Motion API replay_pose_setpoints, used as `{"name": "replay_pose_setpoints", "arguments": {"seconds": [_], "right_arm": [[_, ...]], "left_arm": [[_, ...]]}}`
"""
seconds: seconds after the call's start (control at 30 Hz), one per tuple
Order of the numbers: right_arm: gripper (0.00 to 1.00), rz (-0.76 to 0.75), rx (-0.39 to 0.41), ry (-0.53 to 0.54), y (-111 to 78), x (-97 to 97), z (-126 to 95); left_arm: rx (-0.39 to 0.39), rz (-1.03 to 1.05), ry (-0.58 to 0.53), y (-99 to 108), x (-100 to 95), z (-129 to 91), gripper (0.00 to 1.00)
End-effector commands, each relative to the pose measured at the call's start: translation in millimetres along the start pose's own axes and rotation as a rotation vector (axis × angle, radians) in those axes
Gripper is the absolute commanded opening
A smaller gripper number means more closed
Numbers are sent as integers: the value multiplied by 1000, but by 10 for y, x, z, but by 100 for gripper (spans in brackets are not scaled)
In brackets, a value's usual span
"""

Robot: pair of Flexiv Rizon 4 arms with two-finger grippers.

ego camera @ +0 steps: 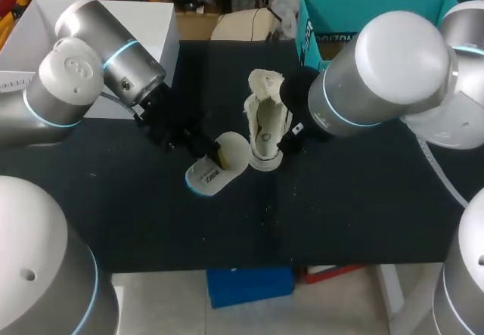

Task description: Take the shoe out of the shoebox, open the shoe tongue, remove and reinsert the insole, then place the shoe into the shoebox

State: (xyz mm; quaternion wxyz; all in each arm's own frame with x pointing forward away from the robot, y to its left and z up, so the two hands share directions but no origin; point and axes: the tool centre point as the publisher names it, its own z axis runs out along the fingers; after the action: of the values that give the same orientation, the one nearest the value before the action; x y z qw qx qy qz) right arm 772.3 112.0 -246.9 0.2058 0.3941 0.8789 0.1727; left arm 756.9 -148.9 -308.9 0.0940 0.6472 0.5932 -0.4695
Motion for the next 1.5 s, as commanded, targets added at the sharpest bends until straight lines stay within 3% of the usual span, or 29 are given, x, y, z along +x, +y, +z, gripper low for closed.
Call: {"name": "replay_pose_setpoints", "arguments": {"seconds": [0.03, 0.27, 0.57, 0.93, 1.27, 1.5], "right_arm": [[100, 1, -1, 2, -9, -1, 4], [100, 1, -1, 2, -9, -1, 4], [100, 1, -1, 2, -9, -1, 4], [100, 1, -1, 2, -9, -1, 4], [100, 1, -1, 2, -9, -1, 4], [100, 1, -1, 2, -9, -1, 4]], "left_arm": [[40, 1, 74, 173, -128, 49, 0], [42, -8, 101, 339, -133, 108, 0], [22, -28, 50, 567, -127, 187, 0], [0, -69, 15, 820, -264, 281, 0], [9, -121, -58, 945, -234, 301, 0], [1, -120, -42, 1060, -226, 301, 0]]}}
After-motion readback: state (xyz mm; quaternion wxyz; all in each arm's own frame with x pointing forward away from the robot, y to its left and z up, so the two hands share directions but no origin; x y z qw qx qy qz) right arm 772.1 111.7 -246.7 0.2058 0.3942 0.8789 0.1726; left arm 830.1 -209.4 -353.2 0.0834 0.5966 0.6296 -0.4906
